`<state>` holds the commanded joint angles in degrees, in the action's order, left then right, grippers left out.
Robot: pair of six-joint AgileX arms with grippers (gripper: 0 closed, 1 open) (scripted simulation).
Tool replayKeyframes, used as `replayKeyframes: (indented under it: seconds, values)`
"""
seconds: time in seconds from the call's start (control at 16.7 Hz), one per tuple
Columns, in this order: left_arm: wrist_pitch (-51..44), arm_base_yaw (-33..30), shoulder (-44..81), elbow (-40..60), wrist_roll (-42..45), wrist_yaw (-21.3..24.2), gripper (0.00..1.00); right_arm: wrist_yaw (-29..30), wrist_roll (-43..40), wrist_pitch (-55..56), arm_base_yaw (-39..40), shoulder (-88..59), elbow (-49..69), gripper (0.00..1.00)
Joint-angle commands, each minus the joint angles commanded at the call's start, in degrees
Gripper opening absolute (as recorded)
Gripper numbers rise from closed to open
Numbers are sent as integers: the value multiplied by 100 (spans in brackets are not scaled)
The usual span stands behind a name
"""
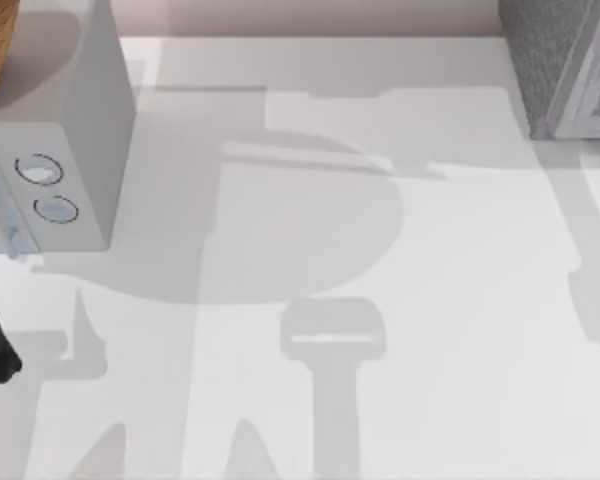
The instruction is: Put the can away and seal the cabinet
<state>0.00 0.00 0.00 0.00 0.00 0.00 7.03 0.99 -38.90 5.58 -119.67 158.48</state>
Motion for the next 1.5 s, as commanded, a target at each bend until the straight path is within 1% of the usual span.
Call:
replayKeyframes:
  seconds: [0.3, 0.42, 0.6, 0.9, 1.5]
  values:
    - [0, 0, 0, 0, 0, 0, 100, -7, 0, 38, 7, 118, -157, 100]
    - [0, 0, 0, 0, 0, 0, 100, -25, -2, 132, -6, 410, -540, 100]
    - [0, 0, 0, 0, 0, 0, 100, -70, -5, 369, -40, 1144, -1506, 100]
    - [0, 0, 0, 0, 0, 0, 100, -180, -15, 959, -125, 2965, -3910, 100]
    - [0, 0, 0, 0, 0, 0, 100, -458, -52, 2475, -348, 7624, -10068, 100]
